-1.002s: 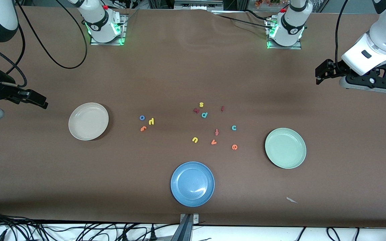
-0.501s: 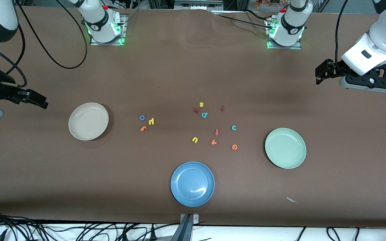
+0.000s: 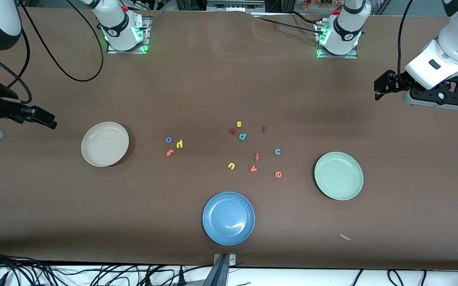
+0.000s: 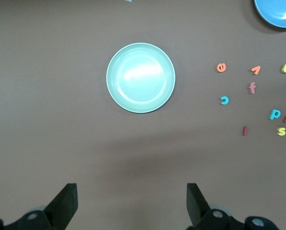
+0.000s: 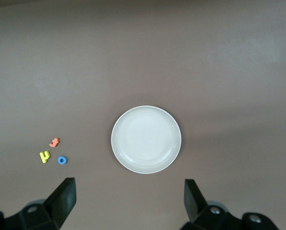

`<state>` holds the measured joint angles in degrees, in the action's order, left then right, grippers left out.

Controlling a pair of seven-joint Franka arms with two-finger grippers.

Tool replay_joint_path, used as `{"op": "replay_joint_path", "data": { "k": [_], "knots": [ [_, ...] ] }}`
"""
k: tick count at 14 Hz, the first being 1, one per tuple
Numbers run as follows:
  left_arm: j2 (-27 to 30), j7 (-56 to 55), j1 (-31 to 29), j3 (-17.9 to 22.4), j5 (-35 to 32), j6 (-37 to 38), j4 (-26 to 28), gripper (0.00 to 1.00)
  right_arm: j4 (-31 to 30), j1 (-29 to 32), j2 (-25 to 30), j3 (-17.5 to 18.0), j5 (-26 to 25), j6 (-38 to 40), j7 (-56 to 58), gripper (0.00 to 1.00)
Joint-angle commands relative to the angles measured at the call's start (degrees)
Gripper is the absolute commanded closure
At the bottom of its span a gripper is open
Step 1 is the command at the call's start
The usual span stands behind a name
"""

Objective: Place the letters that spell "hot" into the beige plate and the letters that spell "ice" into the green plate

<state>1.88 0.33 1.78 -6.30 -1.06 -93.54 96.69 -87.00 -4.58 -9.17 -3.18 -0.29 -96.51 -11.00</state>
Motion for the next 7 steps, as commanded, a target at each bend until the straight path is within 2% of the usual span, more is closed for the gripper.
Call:
{"op": "replay_joint_path", "data": {
  "k": [1,7],
  "knots": [
    [-0.65,-0.33,0.07,-0.12,0.62,1.43,-1.77,0.0,-0.28,-0.17,0.55,-0.16,0.64,0.09,-0.6,0.0],
    [-0.65,-0.33,0.16,-0.21,0.54,1.43,-1.77,0.0,-0.28,-0.08,0.55,-0.16,0.73,0.62,-1.56,0.0]
  ]
}}
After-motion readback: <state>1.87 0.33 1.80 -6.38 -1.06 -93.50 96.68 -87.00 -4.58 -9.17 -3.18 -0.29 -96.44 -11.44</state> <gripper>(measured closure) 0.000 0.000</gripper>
